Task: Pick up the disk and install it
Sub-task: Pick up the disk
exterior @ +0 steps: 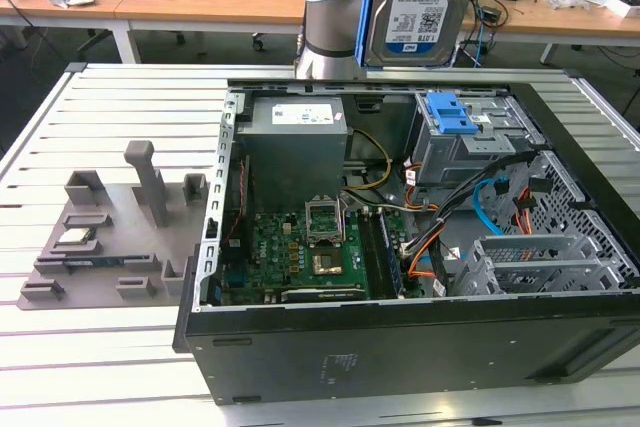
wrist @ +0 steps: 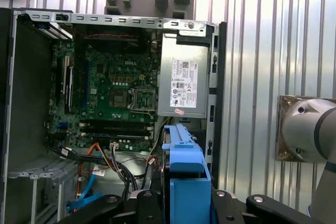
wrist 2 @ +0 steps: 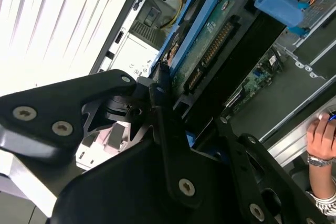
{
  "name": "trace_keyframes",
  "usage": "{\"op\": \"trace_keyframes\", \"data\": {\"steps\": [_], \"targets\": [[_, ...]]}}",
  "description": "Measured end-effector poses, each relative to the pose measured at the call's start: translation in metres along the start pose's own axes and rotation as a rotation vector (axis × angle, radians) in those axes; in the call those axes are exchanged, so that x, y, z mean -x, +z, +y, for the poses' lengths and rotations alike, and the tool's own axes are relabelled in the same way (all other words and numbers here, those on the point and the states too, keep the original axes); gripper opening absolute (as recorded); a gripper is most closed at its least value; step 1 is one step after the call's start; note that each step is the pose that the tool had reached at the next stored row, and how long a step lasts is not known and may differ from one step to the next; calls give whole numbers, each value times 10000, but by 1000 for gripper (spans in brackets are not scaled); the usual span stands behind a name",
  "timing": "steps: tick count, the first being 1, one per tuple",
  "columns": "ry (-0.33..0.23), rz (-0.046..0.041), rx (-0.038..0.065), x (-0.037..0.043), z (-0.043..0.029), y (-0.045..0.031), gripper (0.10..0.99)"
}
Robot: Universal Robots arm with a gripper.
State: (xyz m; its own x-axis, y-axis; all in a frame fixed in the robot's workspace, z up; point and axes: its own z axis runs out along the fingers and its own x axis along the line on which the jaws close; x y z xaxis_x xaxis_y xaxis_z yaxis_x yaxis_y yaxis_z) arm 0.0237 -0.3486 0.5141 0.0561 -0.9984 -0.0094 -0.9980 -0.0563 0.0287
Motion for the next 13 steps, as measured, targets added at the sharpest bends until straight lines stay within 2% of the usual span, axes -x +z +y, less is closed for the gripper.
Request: {"op": "trace_keyframes", "data": {"steps": [6, 11, 13], "targets": [[-1, 0, 0, -124, 7, -1, 365], [0, 0, 0, -290, 16, -2, 365], [-1, 1, 1, -329, 18, -2, 365]]}}
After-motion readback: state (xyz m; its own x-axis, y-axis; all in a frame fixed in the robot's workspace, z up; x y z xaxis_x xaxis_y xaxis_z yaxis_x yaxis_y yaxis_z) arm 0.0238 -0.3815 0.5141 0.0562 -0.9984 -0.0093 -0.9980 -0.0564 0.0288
